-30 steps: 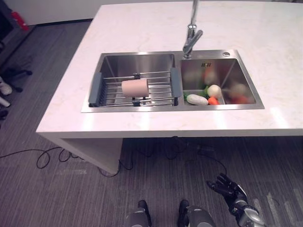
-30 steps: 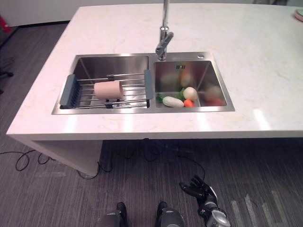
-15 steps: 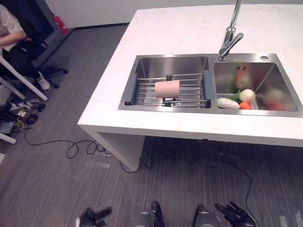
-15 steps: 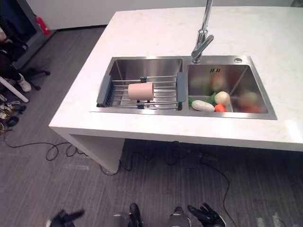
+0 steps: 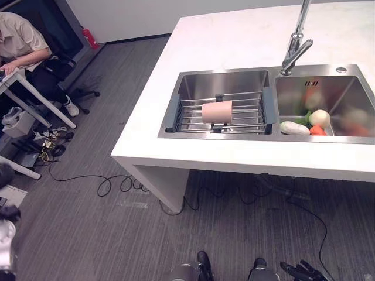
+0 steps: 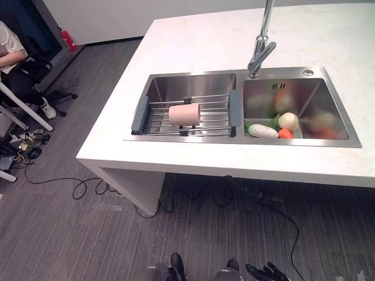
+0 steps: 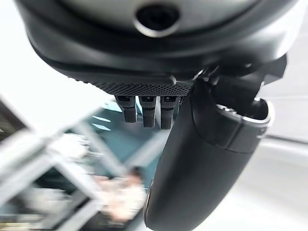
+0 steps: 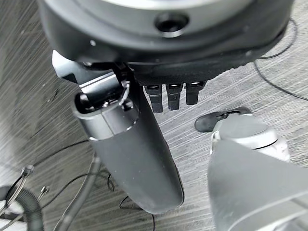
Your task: Place the dishes in the dishwasher.
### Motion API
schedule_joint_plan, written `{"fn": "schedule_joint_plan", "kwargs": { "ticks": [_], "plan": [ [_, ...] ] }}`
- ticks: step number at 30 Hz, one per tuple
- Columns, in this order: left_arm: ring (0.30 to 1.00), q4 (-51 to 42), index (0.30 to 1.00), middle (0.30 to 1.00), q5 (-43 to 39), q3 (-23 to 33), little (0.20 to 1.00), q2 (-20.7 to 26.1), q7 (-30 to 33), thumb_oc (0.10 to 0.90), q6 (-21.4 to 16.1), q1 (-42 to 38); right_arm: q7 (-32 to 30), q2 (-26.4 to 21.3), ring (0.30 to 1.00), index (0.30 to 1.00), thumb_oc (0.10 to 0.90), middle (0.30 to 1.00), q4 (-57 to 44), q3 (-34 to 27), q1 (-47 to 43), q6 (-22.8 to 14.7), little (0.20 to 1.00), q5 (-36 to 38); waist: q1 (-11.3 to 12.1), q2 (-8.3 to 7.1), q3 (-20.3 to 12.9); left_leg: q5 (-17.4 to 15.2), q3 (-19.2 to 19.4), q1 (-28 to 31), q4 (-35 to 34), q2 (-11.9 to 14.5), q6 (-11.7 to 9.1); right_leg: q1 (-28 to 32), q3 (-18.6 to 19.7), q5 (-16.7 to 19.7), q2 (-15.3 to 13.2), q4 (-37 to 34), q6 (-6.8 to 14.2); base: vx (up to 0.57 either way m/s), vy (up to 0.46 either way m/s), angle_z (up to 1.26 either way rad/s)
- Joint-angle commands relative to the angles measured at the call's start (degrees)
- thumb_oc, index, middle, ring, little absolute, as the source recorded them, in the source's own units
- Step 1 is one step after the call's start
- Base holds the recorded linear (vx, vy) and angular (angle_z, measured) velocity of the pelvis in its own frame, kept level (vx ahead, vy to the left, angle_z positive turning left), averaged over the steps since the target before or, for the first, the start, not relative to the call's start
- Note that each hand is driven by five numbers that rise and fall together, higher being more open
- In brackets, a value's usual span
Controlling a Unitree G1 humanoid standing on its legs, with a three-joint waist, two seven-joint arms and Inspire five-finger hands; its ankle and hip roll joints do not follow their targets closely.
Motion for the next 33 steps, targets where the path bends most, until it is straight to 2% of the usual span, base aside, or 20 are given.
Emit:
{"fn": "schedule_joint_plan", "kwargs": {
  "ticks": [1,4,6,10,12,17,21,26,33],
  "plan": [
    [0.900,-7.19,0.900,0.900,-7.00,-0.91,0.900,2.62,-10.95,0.800,-6.87,-7.72,-0.85,1.22,0.900,0.900,0.800,0.900,-2.75,0.53,-1.54,-0.87,0.900,1.90,-2.65,-0.07,-0.46,-5.94,-8.02,-0.25,2.58,2.72,-4.67,3.69,1.07,-6.85,1.13,0.83,1.98,0.09,-0.075,-0.01],
    [0.900,-11.57,0.900,0.900,-14.17,-5.04,0.900,1.10,-23.57,0.800,-3.86,-12.84,-1.14,1.39,0.900,0.900,0.800,0.900,-3.25,0.28,-1.38,0.08,0.900,1.39,-3.84,-0.04,-0.88,-5.82,-7.46,-0.07,2.58,3.04,-4.75,3.25,1.81,-6.44,1.52,0.83,2.09,0.07,-0.060,-0.04],
    [0.900,-13.35,0.900,0.900,-12.18,-9.93,0.900,1.05,-29.37,0.800,0.34,-17.72,-1.14,1.30,0.900,0.900,0.800,0.900,-3.16,-0.18,-1.18,0.73,0.900,1.00,-5.07,-0.07,-0.97,-6.18,-6.82,0.68,2.58,3.21,-4.95,3.32,2.66,-6.49,1.70,0.83,2.44,0.13,-0.063,-0.09],
    [0.900,-12.49,0.900,0.900,-11.76,-17.74,0.900,1.89,-34.75,0.800,5.61,-24.68,-1.06,0.65,0.900,0.900,0.800,0.900,-2.60,-0.98,-0.80,1.04,0.900,0.23,-7.33,0.49,-1.13,-5.73,-5.59,0.46,2.58,3.69,-5.12,1.61,4.66,-5.46,2.26,0.83,2.67,0.07,-0.030,-0.32],
    [0.900,-12.00,0.900,0.900,-12.10,-19.50,0.900,2.52,-36.38,0.800,7.22,-26.09,-1.02,0.31,0.900,0.900,0.800,0.900,-2.68,-1.41,-0.22,1.09,0.900,0.01,-8.17,0.68,-0.84,-5.70,-5.04,0.50,2.58,3.81,-5.16,0.95,5.35,-5.13,2.37,0.83,2.81,0.04,-0.008,-0.63],
    [0.900,-11.26,0.900,0.900,-10.15,-23.81,0.900,4.02,-37.92,0.800,10.33,-29.65,-0.38,-0.39,0.900,0.900,0.800,0.900,-2.48,-2.24,1.08,0.99,0.900,-0.01,-9.66,1.00,0.11,-5.58,-3.99,0.51,2.58,4.02,-5.13,-0.21,6.48,-4.45,2.51,0.83,3.09,0.02,-0.011,-0.16],
    [0.900,-10.47,0.900,0.900,-9.09,-26.91,0.900,5.13,-36.74,0.800,11.84,-32.59,0.24,-0.78,0.900,0.900,0.800,0.900,-3.17,-2.23,1.85,0.74,0.900,0.81,-10.60,1.49,1.04,-5.36,-3.45,-0.09,2.58,3.92,-5.16,-1.50,7.01,-3.95,2.32,0.83,3.36,0.00,0.000,-0.07],
    [0.900,-9.82,0.900,0.900,-4.75,-28.22,0.900,5.56,-32.24,0.800,11.35,-34.00,0.52,-1.58,0.900,0.900,0.800,0.900,-6.29,-1.81,2.39,0.88,0.900,0.85,-11.74,2.65,3.37,-4.95,-3.48,-1.61,2.58,3.00,-4.99,-3.63,8.46,-3.12,1.94,0.83,3.66,-0.01,0.049,-0.11],
    [0.900,-10.51,0.900,0.900,-1.32,-28.47,0.900,6.45,-29.54,0.800,9.95,-34.29,1.25,-2.45,0.900,0.900,0.800,0.900,-9.03,-1.45,2.09,0.64,0.900,1.41,-12.10,3.71,5.68,-4.66,-4.24,-3.43,2.58,1.69,-4.78,-5.62,9.55,-2.33,1.47,0.83,3.93,-0.03,0.042,-0.07]
  ]
}}
